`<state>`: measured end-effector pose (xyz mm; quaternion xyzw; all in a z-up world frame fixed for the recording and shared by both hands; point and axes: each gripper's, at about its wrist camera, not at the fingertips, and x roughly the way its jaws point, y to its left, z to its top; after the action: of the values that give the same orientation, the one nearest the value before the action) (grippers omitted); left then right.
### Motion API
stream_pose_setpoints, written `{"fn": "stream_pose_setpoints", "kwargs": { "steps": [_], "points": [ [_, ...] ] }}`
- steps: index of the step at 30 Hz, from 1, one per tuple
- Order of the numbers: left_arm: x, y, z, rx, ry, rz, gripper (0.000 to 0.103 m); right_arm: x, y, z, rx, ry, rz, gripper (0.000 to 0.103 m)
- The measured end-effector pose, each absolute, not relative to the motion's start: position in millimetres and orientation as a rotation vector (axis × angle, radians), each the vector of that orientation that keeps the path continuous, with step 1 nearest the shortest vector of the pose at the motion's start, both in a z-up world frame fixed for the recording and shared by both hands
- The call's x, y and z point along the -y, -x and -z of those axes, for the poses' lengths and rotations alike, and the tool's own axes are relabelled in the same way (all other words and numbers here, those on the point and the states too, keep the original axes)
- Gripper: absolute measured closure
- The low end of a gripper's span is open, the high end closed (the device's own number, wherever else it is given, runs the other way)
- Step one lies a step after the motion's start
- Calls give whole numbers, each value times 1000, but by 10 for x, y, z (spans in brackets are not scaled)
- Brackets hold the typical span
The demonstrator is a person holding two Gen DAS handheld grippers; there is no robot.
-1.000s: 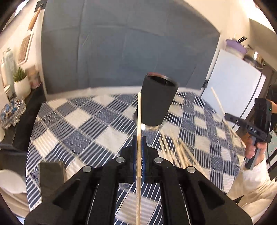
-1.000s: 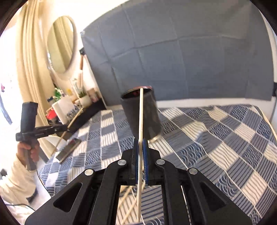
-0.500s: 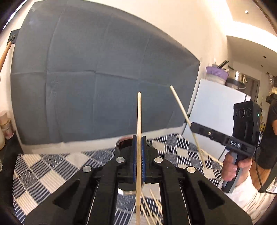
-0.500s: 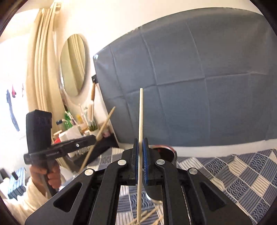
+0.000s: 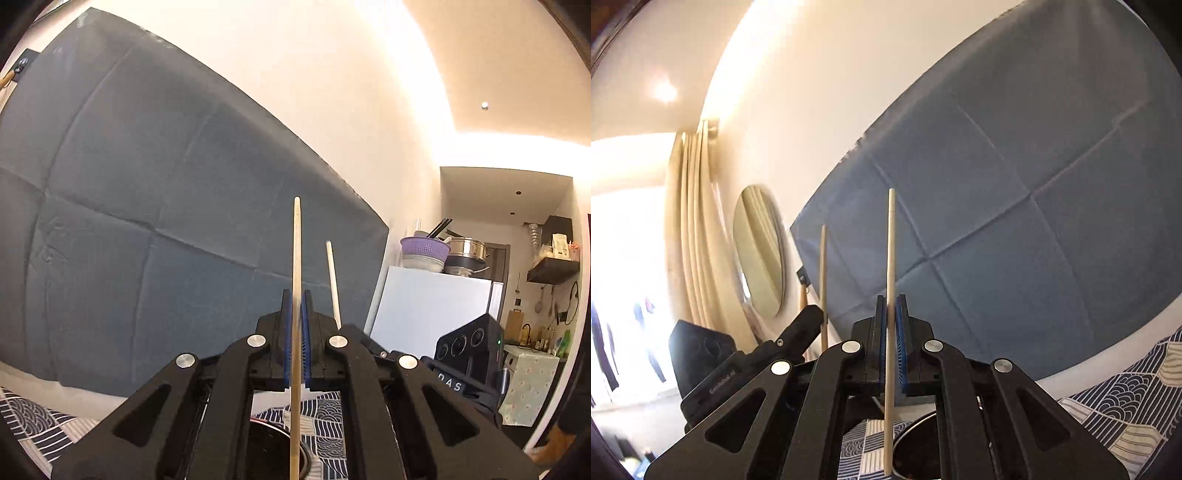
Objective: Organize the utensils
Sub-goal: 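Lift both held chopsticks upright and carry them above the black cup, then open the right tool over the cup while the left tool opens too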
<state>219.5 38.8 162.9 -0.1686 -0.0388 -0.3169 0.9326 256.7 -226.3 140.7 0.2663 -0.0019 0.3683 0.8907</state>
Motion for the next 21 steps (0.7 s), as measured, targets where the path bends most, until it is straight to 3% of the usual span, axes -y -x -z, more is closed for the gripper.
{"fn": "stream_pose_setpoints", "kwargs": {
  "steps": [6, 19, 20, 21],
  "points": [
    [-407, -2441, -1330, 112, 379, 581, 98, 2281, -2794, -1162, 9, -521, -671, 98],
    [-265, -2549, -1222, 99, 299, 517, 97, 2069, -2879, -1066, -45, -428, -648, 94],
    [-270, -2543, -1231, 102, 301, 496, 90, 2074, -2883, -1086, -46, -432, -642, 90],
    [-278, -2533, -1246, 103, 301, 483, 71, 2100, -2880, -1105, -44, -440, -627, 64]
  ]
}}
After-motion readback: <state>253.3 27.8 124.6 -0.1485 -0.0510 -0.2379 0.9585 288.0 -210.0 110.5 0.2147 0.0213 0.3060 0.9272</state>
